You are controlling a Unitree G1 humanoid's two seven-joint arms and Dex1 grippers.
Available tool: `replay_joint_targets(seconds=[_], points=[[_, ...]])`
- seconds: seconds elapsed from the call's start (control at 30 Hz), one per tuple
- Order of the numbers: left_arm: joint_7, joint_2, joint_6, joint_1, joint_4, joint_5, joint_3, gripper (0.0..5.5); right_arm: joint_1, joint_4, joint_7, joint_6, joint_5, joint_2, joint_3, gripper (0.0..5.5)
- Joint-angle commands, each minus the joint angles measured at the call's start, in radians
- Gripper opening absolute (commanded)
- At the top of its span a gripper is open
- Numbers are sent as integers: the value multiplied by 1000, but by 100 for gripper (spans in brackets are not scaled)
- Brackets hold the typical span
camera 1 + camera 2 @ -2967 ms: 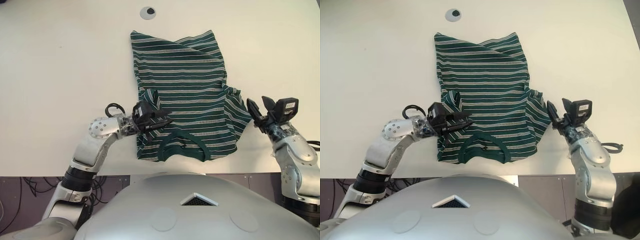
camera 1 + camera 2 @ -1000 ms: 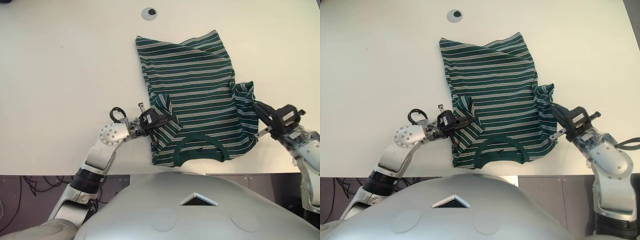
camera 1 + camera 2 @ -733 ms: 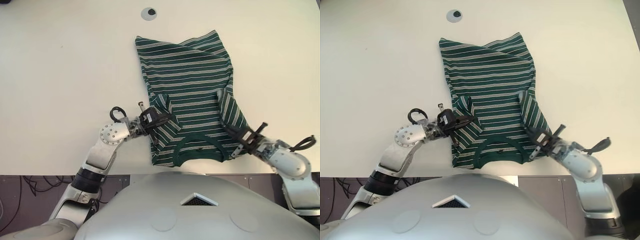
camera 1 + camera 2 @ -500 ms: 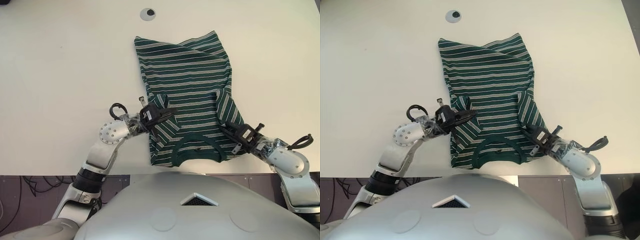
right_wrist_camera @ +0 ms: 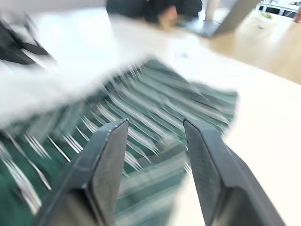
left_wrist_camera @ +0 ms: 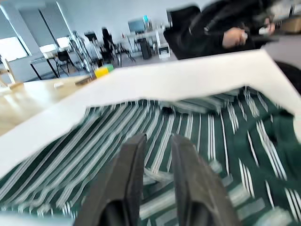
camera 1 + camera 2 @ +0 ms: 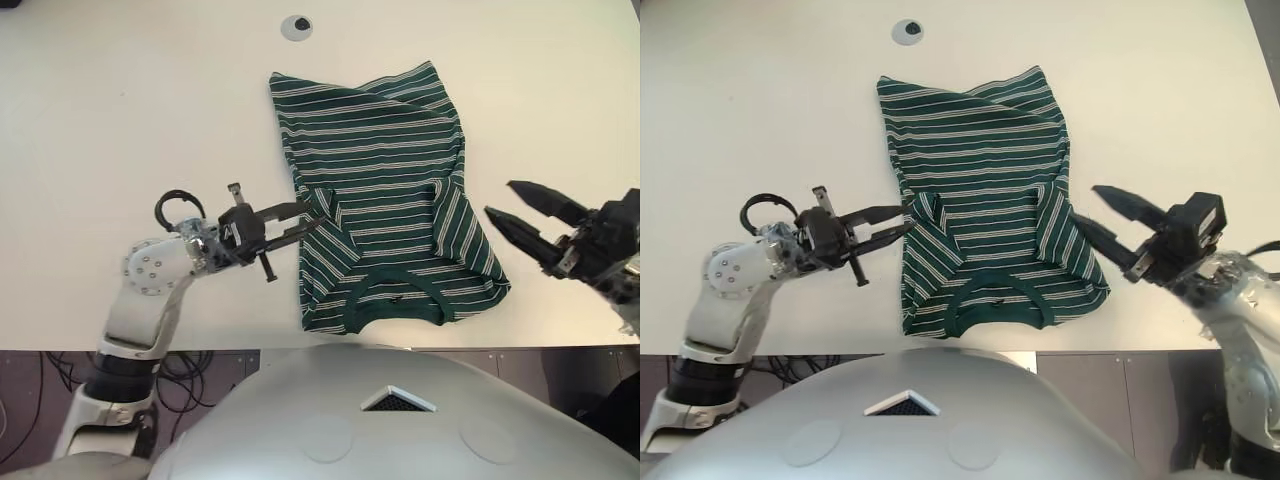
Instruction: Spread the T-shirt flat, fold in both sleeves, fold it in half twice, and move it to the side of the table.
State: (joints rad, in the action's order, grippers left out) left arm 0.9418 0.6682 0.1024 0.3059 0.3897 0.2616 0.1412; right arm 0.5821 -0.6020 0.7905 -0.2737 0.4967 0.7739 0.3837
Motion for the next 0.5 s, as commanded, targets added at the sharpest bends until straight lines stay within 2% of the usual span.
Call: replay_joint_targets(seconds=[0.03,0.17,0.27,0.5], points=[[50,112,61,44,-31,-118,-3,151,-42,155,14,151,-221,55,-69,215],[65,174,119,40,-81,-232,22,204,-82,318,-3,332,-431,96,-104,215],[86,195,121,36,-104,-246,38,246,-45,412,-14,486,-636,188,-119,215],[95,207,149,11,-136,-315,100,246,33,447,50,627,-719,245,-151,215]])
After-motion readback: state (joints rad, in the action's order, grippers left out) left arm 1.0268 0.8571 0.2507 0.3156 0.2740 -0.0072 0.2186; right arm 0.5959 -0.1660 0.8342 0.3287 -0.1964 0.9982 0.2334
